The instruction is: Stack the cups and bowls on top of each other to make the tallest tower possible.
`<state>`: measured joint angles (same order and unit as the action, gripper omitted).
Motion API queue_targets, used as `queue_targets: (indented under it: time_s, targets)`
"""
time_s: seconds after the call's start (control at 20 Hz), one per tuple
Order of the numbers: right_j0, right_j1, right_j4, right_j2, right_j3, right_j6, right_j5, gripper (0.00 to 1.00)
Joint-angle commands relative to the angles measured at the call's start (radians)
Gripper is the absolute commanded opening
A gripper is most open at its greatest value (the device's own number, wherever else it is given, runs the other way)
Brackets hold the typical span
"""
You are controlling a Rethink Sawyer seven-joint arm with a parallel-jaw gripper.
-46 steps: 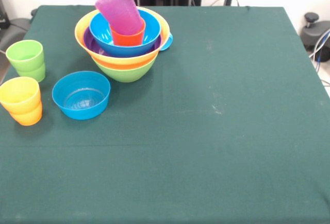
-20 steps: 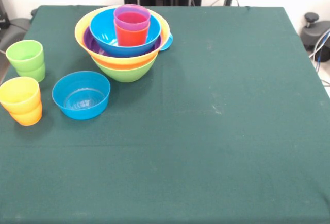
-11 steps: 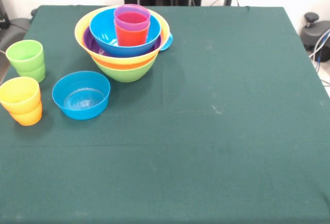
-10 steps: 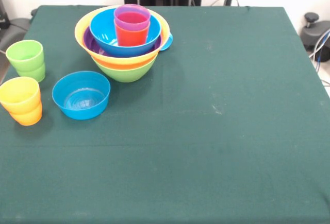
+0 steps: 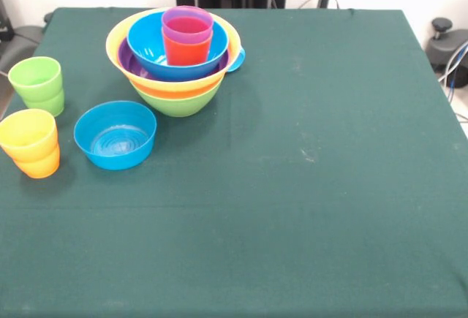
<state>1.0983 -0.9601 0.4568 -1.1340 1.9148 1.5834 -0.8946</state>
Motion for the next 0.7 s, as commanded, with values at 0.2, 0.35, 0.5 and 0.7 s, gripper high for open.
queue_targets:
  time_s: [0.2,0.35,0.5,0.7]
  targets:
    - [-0.166,-0.014,0.036,0.159,0.107,0.157,0.017,1.0]
    - [-0.21,0.015,0.002,0.196,0.08,0.184,0.011,1.0]
    - [-0.248,0.009,-0.003,0.239,0.044,0.187,-0.023,1.0]
    - [-0.274,-0.008,-0.035,0.274,0.002,0.173,-0.059,1.0]
